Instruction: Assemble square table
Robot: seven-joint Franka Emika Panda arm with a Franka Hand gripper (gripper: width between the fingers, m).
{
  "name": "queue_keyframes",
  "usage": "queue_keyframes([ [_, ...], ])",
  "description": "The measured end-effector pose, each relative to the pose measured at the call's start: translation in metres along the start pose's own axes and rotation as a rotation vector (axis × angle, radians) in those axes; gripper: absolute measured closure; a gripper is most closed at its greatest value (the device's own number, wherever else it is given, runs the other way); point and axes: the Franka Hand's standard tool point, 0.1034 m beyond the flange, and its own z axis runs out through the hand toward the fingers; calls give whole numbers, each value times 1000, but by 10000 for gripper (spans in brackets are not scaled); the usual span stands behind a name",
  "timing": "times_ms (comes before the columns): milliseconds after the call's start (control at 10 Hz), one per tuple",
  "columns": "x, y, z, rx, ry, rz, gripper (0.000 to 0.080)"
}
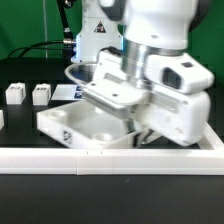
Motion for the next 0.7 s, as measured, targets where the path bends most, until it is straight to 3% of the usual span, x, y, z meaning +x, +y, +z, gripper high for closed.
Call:
queue_keyframes([
  [200,30,19,-13,61,78,-209,745],
  [700,27,5,-2,75,98,-393,745],
])
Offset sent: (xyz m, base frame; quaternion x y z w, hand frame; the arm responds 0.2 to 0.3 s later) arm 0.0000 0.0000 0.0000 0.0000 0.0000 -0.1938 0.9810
